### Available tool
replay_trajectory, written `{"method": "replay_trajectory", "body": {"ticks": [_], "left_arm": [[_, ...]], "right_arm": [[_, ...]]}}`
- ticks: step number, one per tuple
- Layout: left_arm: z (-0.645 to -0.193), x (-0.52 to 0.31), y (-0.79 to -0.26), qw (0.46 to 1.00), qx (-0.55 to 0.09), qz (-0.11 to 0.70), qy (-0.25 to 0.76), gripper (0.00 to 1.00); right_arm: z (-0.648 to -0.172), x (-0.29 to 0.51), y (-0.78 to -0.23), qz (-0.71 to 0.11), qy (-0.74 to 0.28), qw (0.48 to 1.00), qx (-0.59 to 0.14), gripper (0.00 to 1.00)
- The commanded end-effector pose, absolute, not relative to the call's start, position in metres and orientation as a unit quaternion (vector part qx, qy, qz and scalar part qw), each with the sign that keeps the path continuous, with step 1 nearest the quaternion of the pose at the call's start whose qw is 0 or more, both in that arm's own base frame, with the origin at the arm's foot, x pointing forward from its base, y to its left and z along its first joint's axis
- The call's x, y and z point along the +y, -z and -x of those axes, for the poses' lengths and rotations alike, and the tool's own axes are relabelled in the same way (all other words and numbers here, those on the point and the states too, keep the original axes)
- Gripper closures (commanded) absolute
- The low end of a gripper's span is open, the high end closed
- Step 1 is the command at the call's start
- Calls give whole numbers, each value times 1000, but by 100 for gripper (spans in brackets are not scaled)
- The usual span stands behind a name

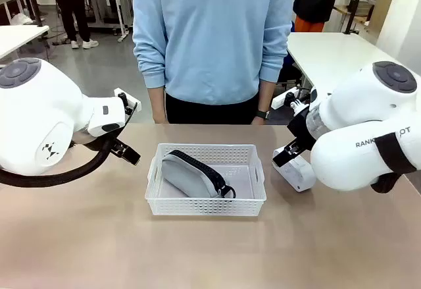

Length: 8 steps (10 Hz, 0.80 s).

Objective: Efficiently arrange items inside the basket to fit them all.
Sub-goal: Pick up the Digital clock and place it inside the Organizing basket.

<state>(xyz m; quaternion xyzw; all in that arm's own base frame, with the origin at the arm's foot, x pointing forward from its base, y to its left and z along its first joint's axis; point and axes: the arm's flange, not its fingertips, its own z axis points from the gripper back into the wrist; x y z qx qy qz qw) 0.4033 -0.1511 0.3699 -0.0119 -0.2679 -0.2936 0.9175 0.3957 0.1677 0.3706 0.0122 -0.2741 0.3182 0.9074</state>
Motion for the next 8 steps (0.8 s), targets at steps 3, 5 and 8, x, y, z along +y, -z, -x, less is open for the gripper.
{"method": "replay_trajectory", "body": {"ticks": [3,5,8], "left_arm": [[-403,-151,-370,917,-268,12,294,0],[-403,-151,-370,917,-268,12,294,0],[-403,-151,-370,917,-268,12,294,0]], "right_arm": [[-396,168,-371,-12,-318,907,-274,0],[-396,168,-371,-12,-318,907,-274,0],[-396,168,-371,-12,-318,907,-274,0]]}}
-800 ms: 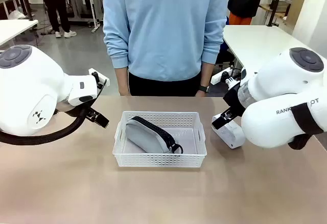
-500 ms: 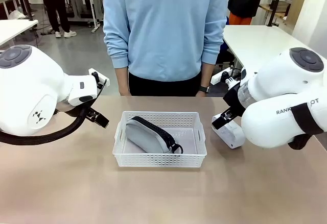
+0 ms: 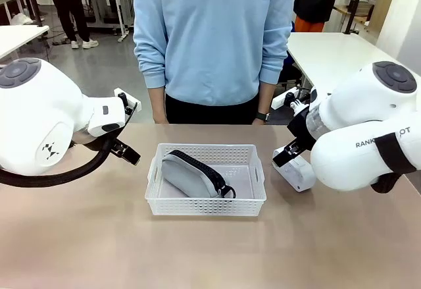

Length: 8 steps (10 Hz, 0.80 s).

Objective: Efficiently arrange items inside the basket to fit them all.
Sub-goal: Pick up the Digital clock and place it inside the Organizing basket.

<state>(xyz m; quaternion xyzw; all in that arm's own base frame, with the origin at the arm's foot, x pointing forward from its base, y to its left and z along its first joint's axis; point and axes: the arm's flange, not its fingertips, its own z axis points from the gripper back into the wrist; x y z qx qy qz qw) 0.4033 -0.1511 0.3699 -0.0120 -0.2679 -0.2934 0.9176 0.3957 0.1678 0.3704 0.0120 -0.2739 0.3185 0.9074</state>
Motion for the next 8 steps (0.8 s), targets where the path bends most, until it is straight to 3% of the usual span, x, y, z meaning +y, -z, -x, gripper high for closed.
{"method": "replay_trajectory", "body": {"ticks": [1,8], "left_arm": [[-403,-151,-370,917,-268,12,294,0],[-403,-151,-370,917,-268,12,294,0]], "right_arm": [[-396,168,-371,-12,-318,907,-274,0],[-396,168,-371,-12,-318,907,-274,0]]}}
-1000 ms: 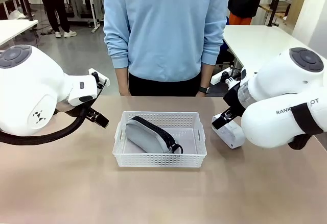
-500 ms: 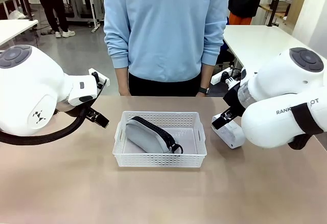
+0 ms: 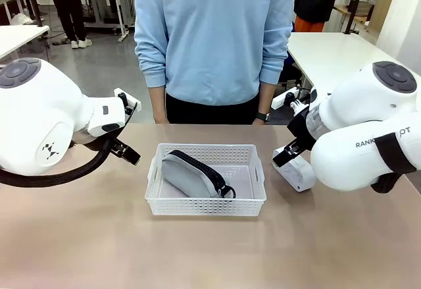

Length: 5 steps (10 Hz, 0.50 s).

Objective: Efficiently arrange items inside the basket to fit them all.
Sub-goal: Pick up the Digital clock and place it inside the Organizing basket.

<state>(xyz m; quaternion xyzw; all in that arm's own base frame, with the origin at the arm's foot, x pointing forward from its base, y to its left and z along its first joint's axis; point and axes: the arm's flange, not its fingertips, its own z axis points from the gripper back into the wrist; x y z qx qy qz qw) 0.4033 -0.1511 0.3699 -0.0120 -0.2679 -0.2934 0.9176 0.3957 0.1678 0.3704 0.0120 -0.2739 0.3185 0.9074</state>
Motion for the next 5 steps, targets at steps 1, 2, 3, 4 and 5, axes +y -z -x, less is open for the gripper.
{"method": "replay_trajectory", "body": {"ticks": [1,2,3,4,5], "left_arm": [[-403,-151,-370,917,-268,12,294,0],[-403,-151,-370,918,-268,12,293,0],[-393,-150,-377,911,-286,8,298,0],[-384,-144,-384,911,-288,12,295,0],[-370,-141,-394,911,-283,31,298,0]], "right_arm": [[-396,168,-371,-12,-318,907,-274,0],[-396,168,-370,-12,-318,907,-274,0],[-392,166,-377,-29,-327,908,-259,0],[-388,164,-382,-29,-320,913,-252,0],[-382,158,-390,-37,-315,916,-247,0]]}}
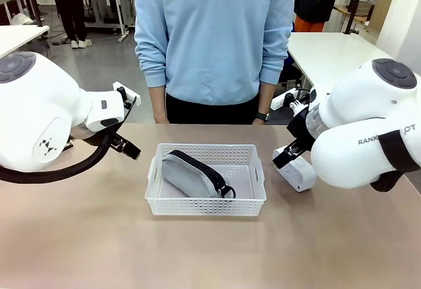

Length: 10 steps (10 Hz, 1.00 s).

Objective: Efficiently arrange items inside the basket to fit them all.
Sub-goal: Pick up the Digital clock and place it inside the Organizing basket.

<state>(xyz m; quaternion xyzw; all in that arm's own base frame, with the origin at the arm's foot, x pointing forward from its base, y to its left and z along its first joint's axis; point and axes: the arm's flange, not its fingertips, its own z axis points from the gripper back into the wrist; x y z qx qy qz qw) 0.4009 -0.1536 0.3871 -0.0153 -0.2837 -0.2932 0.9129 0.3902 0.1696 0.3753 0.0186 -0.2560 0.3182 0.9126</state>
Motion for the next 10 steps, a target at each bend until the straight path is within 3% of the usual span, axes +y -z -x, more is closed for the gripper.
{"method": "replay_trajectory", "body": {"ticks": [1,3,6,10], "left_arm": [[-355,-133,-408,913,-258,56,310,0],[-325,-108,-434,897,-237,124,352,0],[-301,-32,-470,882,-256,222,328,0],[-255,96,-506,829,-365,352,236,0]], "right_arm": [[-371,146,-404,-55,-307,922,-231,0],[-348,104,-442,-121,-306,920,-215,0],[-320,13,-494,-266,-226,912,-216,0],[-288,-85,-517,-399,-107,877,-243,0]]}}
